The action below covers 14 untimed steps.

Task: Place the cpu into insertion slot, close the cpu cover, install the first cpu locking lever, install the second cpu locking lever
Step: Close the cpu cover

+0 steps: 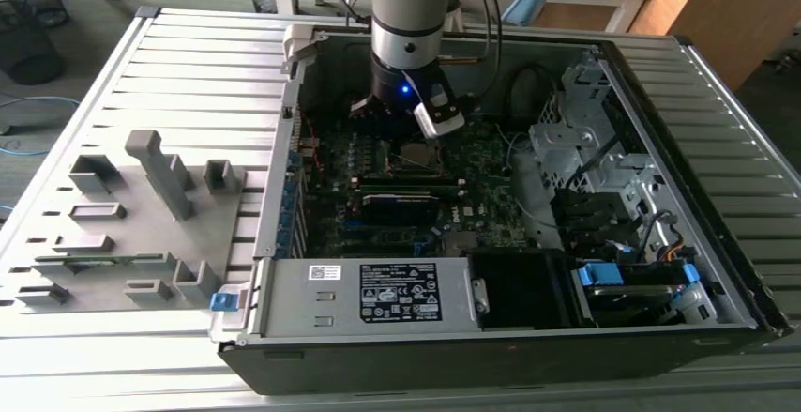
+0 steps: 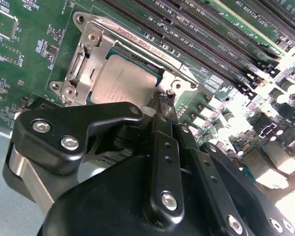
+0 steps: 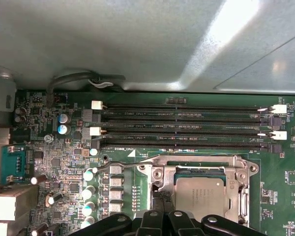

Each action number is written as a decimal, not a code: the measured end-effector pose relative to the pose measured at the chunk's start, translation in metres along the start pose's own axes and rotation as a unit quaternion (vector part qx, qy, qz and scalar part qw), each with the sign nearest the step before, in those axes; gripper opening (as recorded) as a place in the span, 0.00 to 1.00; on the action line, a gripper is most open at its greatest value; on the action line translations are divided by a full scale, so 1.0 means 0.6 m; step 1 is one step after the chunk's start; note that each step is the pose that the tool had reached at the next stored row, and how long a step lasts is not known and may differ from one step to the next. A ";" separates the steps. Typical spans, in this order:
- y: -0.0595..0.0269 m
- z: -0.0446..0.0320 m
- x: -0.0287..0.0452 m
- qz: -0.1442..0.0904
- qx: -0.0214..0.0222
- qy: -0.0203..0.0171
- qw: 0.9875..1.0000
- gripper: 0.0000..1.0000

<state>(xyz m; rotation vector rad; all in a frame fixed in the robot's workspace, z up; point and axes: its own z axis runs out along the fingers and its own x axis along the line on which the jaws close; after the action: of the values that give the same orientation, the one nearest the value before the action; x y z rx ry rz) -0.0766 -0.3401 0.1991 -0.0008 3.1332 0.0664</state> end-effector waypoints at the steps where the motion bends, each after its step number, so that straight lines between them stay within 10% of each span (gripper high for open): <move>1: 0.000 -0.001 0.000 0.000 0.000 0.000 1.000 0.11; 14: 0.001 -0.032 0.000 0.000 0.000 0.000 1.000 0.11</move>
<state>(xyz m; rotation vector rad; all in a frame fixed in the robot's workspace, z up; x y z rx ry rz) -0.0767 -0.3402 0.2180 -0.0009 3.1339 0.0650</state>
